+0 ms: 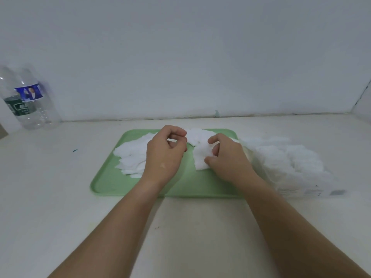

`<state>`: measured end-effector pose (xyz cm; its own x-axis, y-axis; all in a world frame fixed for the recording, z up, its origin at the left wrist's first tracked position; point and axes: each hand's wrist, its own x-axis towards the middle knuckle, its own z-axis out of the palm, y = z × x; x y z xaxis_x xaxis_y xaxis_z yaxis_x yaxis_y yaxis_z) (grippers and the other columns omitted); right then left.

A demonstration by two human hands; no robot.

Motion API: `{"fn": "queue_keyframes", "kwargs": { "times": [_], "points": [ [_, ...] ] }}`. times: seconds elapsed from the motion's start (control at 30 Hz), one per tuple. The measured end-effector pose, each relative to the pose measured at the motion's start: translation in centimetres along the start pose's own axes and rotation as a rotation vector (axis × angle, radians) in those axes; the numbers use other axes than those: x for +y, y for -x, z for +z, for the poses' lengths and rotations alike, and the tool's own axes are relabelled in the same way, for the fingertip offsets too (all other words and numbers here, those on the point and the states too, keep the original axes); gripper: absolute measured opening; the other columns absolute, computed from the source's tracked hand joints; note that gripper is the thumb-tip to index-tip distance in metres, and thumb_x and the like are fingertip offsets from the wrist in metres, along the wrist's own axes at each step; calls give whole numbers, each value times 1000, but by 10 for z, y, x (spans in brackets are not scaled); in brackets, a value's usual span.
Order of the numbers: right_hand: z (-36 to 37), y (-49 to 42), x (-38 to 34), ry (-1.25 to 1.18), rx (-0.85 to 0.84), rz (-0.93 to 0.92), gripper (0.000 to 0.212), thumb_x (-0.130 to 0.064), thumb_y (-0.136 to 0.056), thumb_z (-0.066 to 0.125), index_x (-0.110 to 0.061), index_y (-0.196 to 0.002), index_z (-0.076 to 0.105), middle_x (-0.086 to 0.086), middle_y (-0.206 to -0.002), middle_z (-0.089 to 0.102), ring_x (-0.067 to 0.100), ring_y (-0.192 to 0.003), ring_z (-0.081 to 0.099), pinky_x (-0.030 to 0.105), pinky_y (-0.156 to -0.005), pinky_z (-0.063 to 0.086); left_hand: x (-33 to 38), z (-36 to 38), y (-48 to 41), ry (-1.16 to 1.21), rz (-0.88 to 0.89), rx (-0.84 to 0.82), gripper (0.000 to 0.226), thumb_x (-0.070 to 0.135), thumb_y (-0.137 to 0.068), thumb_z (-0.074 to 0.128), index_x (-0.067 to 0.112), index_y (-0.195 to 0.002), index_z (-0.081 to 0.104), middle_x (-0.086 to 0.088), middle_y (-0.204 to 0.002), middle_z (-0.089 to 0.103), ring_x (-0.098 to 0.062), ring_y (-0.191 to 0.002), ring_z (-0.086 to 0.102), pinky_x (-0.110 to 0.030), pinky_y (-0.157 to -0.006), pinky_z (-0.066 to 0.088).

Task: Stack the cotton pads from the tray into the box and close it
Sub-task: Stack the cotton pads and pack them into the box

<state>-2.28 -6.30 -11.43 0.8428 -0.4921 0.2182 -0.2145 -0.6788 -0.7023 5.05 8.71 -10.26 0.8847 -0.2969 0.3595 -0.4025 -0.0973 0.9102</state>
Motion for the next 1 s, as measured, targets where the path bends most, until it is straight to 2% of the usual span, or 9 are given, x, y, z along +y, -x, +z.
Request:
{"fn": "queue_keyframes", "kwargs": {
  "times": [0.1, 0.2, 0.27, 0.33, 0.47, 0.57, 0.7, 0.83, 1.0],
  "points": [
    [1, 0, -2, -227, 16, 3, 41, -8, -81, 73, -22, -118, 59, -11, -82, 52, 3, -69, 53, 15, -64, 40, -2, 1, 0, -53, 14, -25, 27, 7, -87, 65, 27, -106, 64, 12, -102, 68, -9, -92, 65, -24, -75, 49],
    [-3, 6, -7, -456, 3, 4, 43, -7, -80, 78, -24, -115, 60, -9, -89, 57, -5, -61, 57, 12, -63, 48, -3, 0, 1, -101, 3, -154, 46, 15, -85, 72, 29, -127, 58, 15, -119, 63, 0, -114, 56, -20, -89, 46],
    [-4, 8, -9, -566, -19, -2, 44, -10, -78, 82, -23, -115, 62, 2, -99, 65, 9, -73, 68, 23, -72, 57, -4, -1, 1, -100, -25, -239, 55, 25, -83, 77, 29, -134, 56, 15, -122, 61, 2, -118, 54, -19, -95, 44],
    [-5, 10, -10, -636, -17, 2, 45, -11, -77, 84, -22, -115, 62, 10, -105, 69, 26, -85, 72, 36, -80, 58, -4, 0, 0, -100, -48, -261, 55, 35, -80, 79, 26, -132, 59, 13, -118, 63, -1, -111, 58, -18, -90, 45],
    [-7, 13, -11, -747, 8, 38, 39, -1, -82, 77, -16, -115, 63, 3, -94, 67, 18, -74, 69, 32, -77, 58, -6, 0, -2, -24, -75, -200, 41, 28, -81, 82, 15, -117, 69, 5, -97, 71, -10, -85, 66, -27, -75, 50],
    [-6, 15, -12, -738, 12, 41, 28, -7, -84, 77, -14, -109, 66, 4, -90, 66, 14, -71, 67, 35, -74, 60, -6, -2, -2, 43, -104, -166, 30, 17, -83, 82, 14, -111, 70, 4, -90, 72, -9, -79, 67, -25, -68, 52],
    [-4, 14, -15, -668, 44, 9, 10, -10, -87, 74, -10, -95, 68, 14, -93, 68, 21, -70, 69, 40, -68, 60, -2, -2, 1, 200, -177, -191, 35, 12, -83, 82, 12, -115, 68, -12, -105, 73, -21, -90, 73, -30, -66, 60],
    [-8, 14, -13, -665, 96, -12, 8, -10, -91, 69, -12, -99, 69, 5, -81, 70, 23, -71, 73, 36, -64, 60, 2, -2, 4, 413, -297, -309, 47, 4, -84, 79, 13, -127, 62, -18, -120, 67, -28, -101, 73, -31, -68, 60],
    [-12, 14, -9, -588, 129, -37, 6, -12, -94, 63, -16, -94, 67, -2, -74, 68, 22, -61, 72, 38, -60, 59, 1, 0, 5, 409, -302, -366, 55, -2, -79, 82, 20, -125, 62, -17, -124, 63, -30, -114, 67, -34, -77, 61]
  ]
}}
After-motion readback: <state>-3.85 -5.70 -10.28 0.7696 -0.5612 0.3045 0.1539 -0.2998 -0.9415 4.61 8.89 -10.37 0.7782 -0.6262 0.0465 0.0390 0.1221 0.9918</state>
